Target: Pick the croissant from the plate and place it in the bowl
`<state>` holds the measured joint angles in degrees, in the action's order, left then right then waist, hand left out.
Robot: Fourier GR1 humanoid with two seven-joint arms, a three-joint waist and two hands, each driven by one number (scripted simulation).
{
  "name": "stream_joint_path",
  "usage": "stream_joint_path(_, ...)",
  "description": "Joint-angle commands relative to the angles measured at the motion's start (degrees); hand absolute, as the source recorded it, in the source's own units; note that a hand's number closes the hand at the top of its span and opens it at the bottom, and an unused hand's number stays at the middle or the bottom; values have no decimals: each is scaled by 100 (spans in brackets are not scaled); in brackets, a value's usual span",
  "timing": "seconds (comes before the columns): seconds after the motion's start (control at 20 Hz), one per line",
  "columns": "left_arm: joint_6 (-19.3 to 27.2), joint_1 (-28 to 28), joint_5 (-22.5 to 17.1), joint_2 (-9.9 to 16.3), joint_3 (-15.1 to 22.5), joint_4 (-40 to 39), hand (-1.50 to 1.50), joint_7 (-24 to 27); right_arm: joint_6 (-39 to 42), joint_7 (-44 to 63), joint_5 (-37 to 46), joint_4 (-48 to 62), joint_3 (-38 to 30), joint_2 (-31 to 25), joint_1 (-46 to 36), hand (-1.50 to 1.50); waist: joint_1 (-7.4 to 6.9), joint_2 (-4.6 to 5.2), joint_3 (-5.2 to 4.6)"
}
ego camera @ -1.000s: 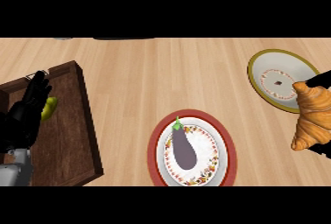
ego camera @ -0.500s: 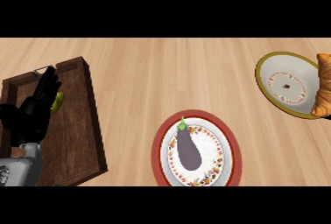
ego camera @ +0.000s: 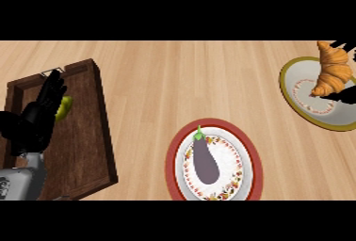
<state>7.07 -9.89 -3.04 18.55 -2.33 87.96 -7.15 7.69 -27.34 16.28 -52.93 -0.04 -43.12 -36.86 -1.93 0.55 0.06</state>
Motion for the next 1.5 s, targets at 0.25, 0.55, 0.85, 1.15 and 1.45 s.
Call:
stream_joint_path(0.25, -88, -30, 65, -19, 29, 20, 0, -17, -626, -177, 1478, 2103, 677, 94, -546, 150, -169, 74, 3)
stream_joint_path(0.55, -212, -424, -50, 86, -154, -139, 0, -82, 12, -815, 1528, 3475, 576, 146, -1333, -150, -205, 109, 17)
stream_joint_path(0.85, -182, -147, 48, -3, -68, -110, 0, 68, 1032, -1600, 546, 4010, -311, 197, -1465, -150, -181, 103, 28)
stream_joint_path(1.15, -206, -71, 43, -2, -95, -146, 0, 168, 2493, -1136, -819, 4668, -1640, -225, -1984, -150, -172, 104, 25)
stream_joint_path(1.45, -133, -147, 52, -41, -76, 52, 0, -40, 3262, -946, -932, 4869, -1774, -1100, -1538, -150, -179, 155, 55)
